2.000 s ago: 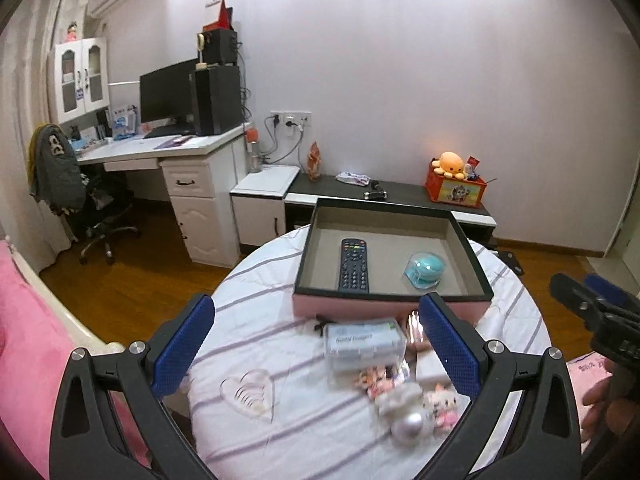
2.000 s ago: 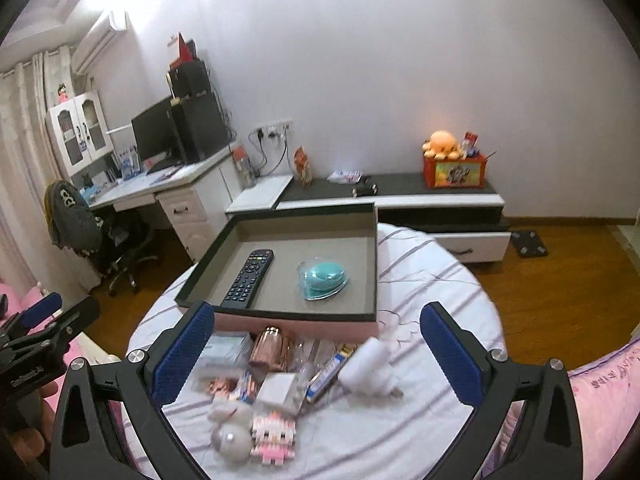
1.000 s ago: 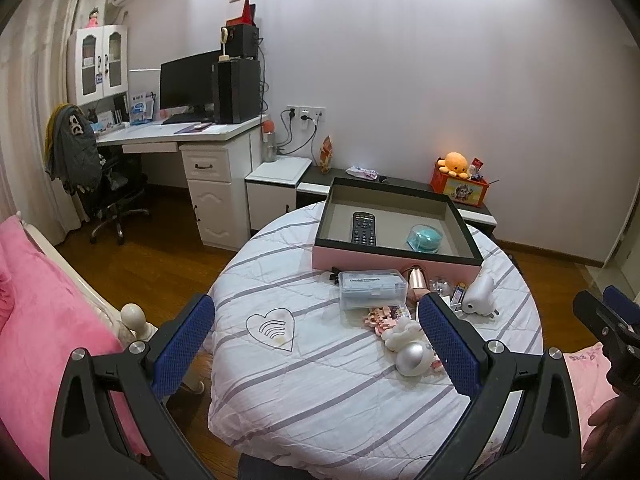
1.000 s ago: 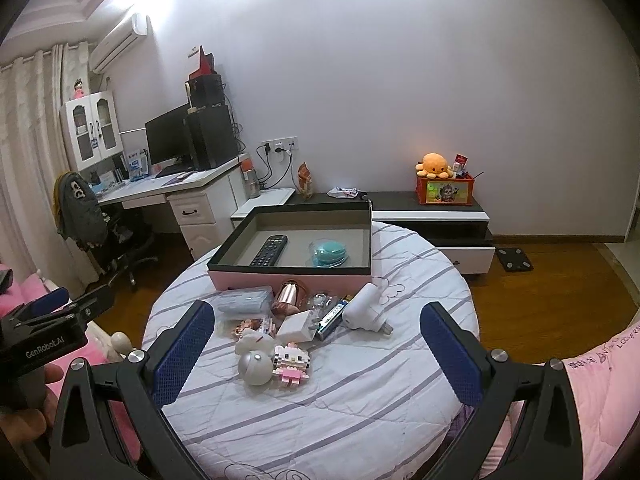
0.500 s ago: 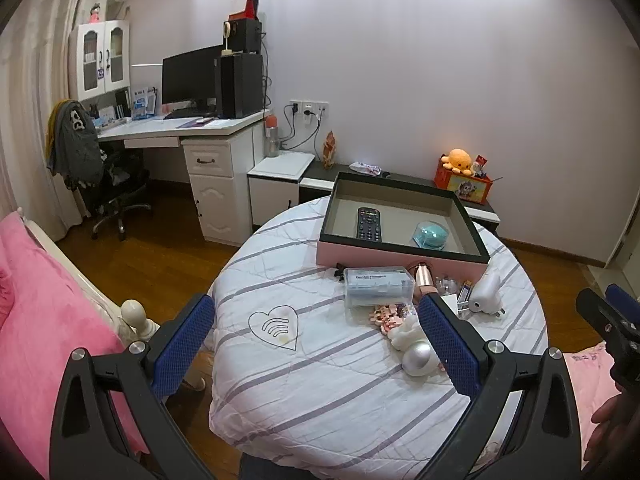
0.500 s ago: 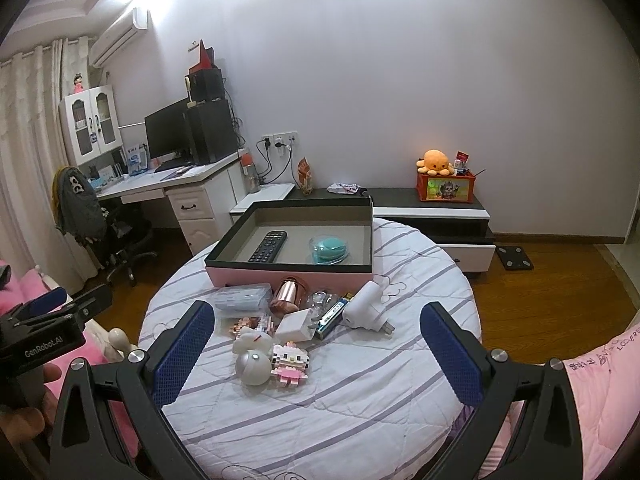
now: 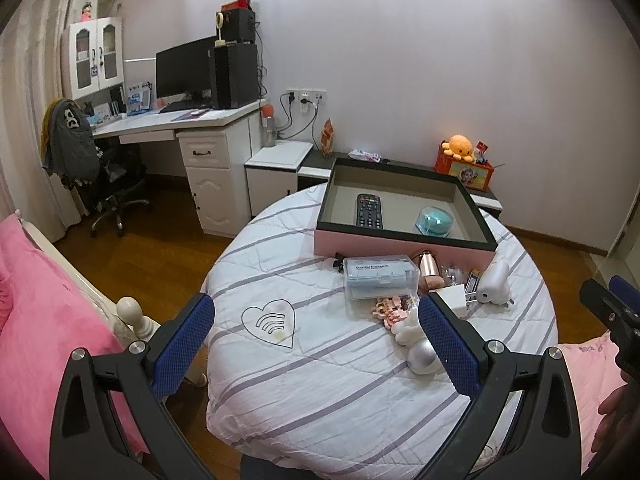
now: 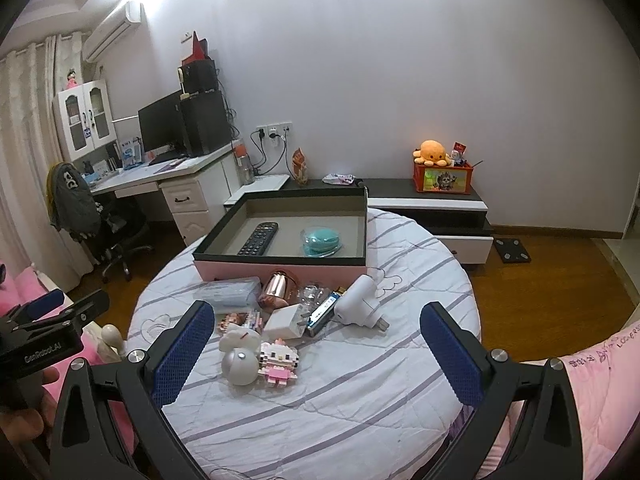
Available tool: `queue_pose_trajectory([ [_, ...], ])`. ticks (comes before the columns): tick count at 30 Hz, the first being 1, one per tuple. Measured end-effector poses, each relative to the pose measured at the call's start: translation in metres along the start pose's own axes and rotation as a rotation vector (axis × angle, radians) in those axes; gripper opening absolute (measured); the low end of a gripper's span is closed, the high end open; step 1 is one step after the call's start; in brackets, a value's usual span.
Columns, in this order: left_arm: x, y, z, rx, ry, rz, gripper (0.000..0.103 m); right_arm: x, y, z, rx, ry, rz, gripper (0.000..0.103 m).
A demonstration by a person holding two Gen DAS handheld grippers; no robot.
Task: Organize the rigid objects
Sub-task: 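Withdraw both tools from the box and open them, then grasp the Dental Flossers case with the left tool while the right tool grasps the white hair dryer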
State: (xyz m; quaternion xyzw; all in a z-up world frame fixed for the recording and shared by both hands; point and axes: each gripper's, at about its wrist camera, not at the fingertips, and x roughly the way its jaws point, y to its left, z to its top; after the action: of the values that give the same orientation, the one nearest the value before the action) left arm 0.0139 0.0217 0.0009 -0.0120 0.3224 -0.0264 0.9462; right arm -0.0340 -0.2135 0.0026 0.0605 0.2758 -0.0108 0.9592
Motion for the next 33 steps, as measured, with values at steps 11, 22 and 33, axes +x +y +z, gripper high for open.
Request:
queue_pose_trajectory([
  [11, 0.055, -0.024, 0.0, 0.031, 0.076, -0.019, 0.103, 0.056, -0.025, -0.006, 0.025, 0.107, -0.046, 0.103],
  [22, 0.128, -0.051, 0.003, 0.03, 0.174, -0.031, 0.103, 0.128, -0.05, -0.003, 0.051, 0.203, -0.046, 0.103],
  [33, 0.174, -0.069, 0.002, 0.04, 0.246, -0.056, 0.103, 0.18, -0.06, -0.005, 0.056, 0.277, -0.03, 0.103],
])
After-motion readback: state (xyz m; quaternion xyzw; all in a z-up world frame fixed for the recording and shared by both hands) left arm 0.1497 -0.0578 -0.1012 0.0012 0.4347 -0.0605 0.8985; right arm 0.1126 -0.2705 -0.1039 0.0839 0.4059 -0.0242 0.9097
